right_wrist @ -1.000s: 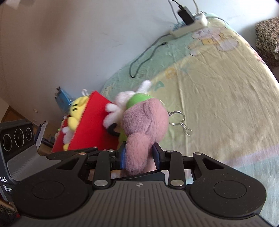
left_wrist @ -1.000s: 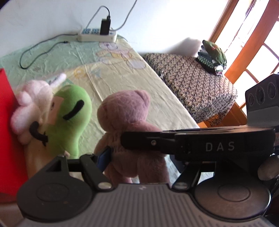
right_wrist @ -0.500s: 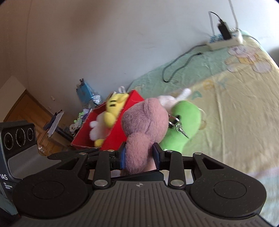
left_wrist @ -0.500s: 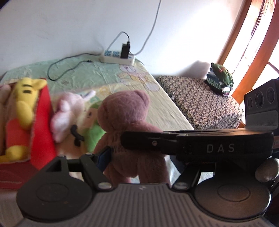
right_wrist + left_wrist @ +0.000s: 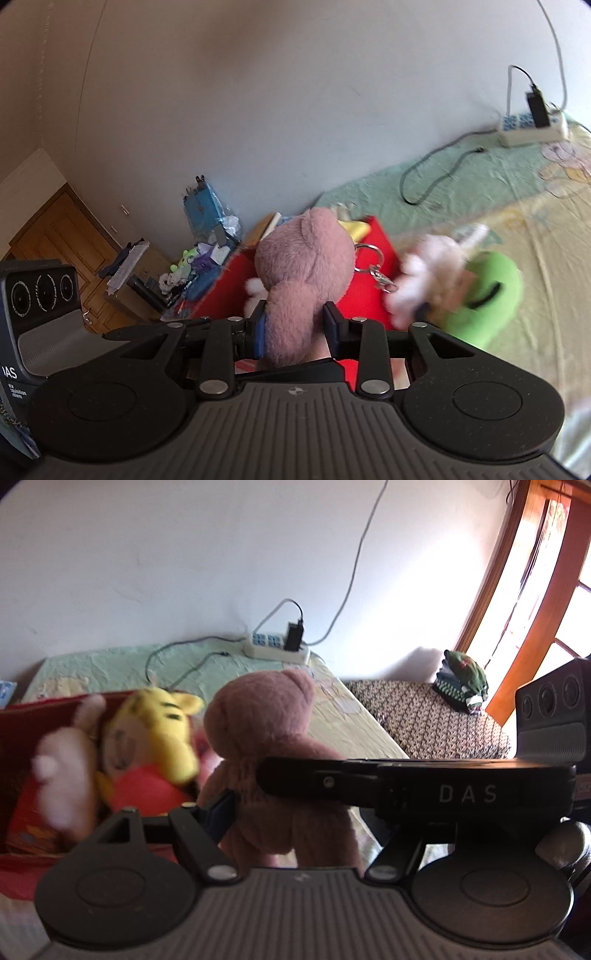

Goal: Organize objects
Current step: 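Carry the held pink teddy bear with the right gripper over the red box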

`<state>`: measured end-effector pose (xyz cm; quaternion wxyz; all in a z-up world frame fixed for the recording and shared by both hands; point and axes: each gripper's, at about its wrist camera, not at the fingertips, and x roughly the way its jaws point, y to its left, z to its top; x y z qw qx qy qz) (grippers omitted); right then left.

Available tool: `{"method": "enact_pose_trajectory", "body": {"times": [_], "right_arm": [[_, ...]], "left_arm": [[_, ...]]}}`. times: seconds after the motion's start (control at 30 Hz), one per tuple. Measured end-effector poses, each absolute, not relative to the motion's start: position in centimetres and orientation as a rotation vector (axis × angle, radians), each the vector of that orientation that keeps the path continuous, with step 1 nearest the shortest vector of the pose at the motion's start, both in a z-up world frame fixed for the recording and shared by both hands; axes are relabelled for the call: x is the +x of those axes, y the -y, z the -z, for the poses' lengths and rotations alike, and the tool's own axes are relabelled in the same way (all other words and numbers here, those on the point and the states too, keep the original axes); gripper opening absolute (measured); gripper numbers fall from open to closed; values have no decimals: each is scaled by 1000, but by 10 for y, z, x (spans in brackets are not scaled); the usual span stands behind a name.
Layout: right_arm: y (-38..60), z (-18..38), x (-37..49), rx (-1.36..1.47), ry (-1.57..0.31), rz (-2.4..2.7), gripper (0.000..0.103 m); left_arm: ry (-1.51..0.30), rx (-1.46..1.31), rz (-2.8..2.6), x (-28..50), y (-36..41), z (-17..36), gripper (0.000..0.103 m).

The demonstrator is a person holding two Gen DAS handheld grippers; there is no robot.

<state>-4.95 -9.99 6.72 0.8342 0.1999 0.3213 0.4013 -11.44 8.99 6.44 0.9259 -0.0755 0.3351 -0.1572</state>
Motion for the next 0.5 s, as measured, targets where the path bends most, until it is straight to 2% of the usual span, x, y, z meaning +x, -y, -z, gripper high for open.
{"method": "enact_pose_trajectory", "body": {"times": [0.5], "right_arm": [[-25,-89,-49,514,-602,-888,33]], "left_arm": [[-582,-143,292,-141,-224,-95,72]]}}
